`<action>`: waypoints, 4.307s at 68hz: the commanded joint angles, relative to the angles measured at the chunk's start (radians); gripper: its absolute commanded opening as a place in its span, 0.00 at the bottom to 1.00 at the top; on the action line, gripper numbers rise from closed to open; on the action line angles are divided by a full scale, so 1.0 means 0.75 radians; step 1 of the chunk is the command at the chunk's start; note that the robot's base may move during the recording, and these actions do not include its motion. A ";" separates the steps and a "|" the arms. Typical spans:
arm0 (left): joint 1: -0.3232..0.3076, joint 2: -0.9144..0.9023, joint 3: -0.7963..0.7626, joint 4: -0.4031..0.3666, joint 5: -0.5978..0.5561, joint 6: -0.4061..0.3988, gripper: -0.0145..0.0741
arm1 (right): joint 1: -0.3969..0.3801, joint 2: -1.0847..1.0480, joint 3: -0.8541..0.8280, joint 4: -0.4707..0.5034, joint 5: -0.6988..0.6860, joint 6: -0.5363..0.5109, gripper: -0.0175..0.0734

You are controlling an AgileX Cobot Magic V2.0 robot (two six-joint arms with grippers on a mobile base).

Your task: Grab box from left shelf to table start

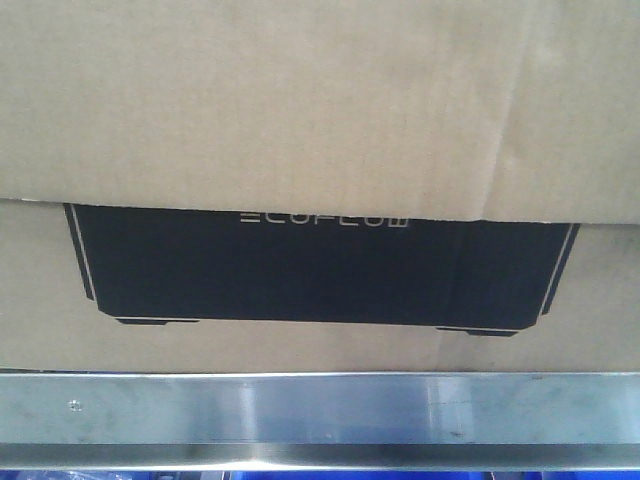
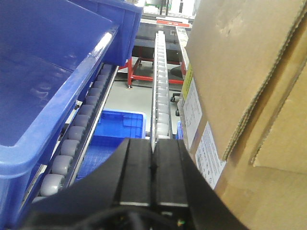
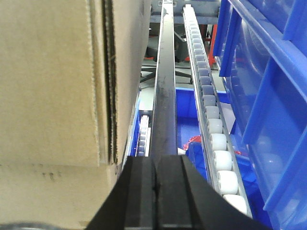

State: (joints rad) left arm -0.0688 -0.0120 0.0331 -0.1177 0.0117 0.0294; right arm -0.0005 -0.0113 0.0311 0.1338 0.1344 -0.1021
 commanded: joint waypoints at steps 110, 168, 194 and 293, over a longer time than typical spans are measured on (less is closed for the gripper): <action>-0.009 0.389 -0.960 0.032 0.535 -0.001 0.26 | -0.008 -0.012 0.005 -0.014 -0.122 -0.001 0.26; -0.267 1.252 -1.700 -0.047 1.090 0.043 0.69 | -0.008 -0.012 0.005 -0.014 -0.132 -0.001 0.26; -0.265 1.584 -1.876 0.112 1.332 -0.134 0.69 | -0.008 -0.012 0.004 -0.012 -0.226 0.001 0.26; -0.265 1.624 -1.883 0.157 1.336 -0.132 0.69 | -0.007 1.500 -1.745 0.055 1.254 0.007 0.85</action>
State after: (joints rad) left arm -0.2676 1.2263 -1.3441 0.0000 1.0624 -0.0589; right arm -0.0005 1.0666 -1.2237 0.1780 1.0999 -0.0998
